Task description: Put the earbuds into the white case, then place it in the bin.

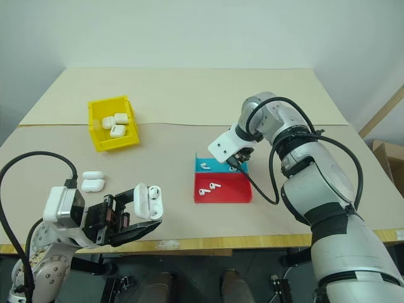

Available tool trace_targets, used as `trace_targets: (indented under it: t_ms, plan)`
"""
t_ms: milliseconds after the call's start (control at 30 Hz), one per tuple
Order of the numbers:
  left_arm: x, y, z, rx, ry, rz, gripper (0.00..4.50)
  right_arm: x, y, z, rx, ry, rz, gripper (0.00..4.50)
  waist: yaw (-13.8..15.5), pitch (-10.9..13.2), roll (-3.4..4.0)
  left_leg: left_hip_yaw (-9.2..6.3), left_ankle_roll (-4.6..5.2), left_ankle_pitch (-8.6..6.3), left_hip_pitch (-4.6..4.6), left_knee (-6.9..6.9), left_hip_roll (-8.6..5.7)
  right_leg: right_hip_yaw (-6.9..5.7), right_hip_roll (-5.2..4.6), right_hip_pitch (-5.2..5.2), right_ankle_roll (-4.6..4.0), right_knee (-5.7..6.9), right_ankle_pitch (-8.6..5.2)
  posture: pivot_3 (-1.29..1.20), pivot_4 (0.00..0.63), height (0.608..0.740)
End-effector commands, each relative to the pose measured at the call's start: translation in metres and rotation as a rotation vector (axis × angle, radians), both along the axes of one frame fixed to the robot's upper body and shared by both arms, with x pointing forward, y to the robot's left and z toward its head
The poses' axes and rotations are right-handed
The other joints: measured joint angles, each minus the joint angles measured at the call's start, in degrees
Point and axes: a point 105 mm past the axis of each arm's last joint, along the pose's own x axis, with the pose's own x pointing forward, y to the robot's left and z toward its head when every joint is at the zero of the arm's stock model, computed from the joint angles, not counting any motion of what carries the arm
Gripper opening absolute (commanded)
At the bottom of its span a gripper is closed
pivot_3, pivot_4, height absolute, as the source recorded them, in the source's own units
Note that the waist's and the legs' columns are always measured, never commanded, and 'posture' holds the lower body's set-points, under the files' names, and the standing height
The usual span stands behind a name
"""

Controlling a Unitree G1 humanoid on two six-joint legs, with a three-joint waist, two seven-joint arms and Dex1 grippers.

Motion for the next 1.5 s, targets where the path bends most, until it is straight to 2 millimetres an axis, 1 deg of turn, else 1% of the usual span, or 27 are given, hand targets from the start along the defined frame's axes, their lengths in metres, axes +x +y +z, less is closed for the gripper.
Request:
trace_targets:
  t_ms: [33,267,533,1167,1500]
  plan:
    - [-0.007,-0.003,0.008,0.003,-0.052,-0.002,2.79,0.002,0.0,0.01,-0.025,-0.044,0.031,2.49,0.0,0.0,0.0,0.0,0.0,0.0,0.0,0.0,0.0,0.0,0.0,0.0,0.0,0.0,0.0,0.0,0.15,0.74]
    - [-0.007,-0.005,0.009,0.003,-0.054,0.004,2.79,0.001,0.003,0.003,-0.041,-0.023,0.044,2.49,-0.4,0.0,0.01,0.0,0.0,0.0,0.04,-0.01,0.0,0.02,0.01,0.0,0.0,0.05,0.0,0.0,0.15,0.74]
    - [-0.008,-0.007,0.01,-0.002,-0.056,0.011,2.79,0.008,0.001,-0.009,-0.108,-0.065,0.036,2.49,-0.8,0.0,0.01,0.0,0.0,0.0,0.14,0.0,-0.01,0.03,0.01,0.0,-0.07,0.26,-0.05,0.0,0.15,0.74]
    - [-0.009,-0.009,0.01,-0.004,-0.056,0.028,2.79,0.007,0.016,-0.013,-0.11,-0.057,0.058,2.49,-1.2,0.0,0.01,0.0,0.0,0.0,0.19,-0.02,-0.01,0.04,0.03,0.0,-0.11,0.33,-0.08,0.0,0.15,0.74]
    - [-0.008,-0.01,0.01,-0.002,-0.055,0.032,2.79,0.008,0.01,-0.016,-0.144,-0.061,0.045,2.49,-1.2,0.0,0.01,0.0,0.0,0.0,0.2,-0.03,-0.01,0.04,0.03,0.0,-0.11,0.33,-0.08,0.0,0.15,0.74]
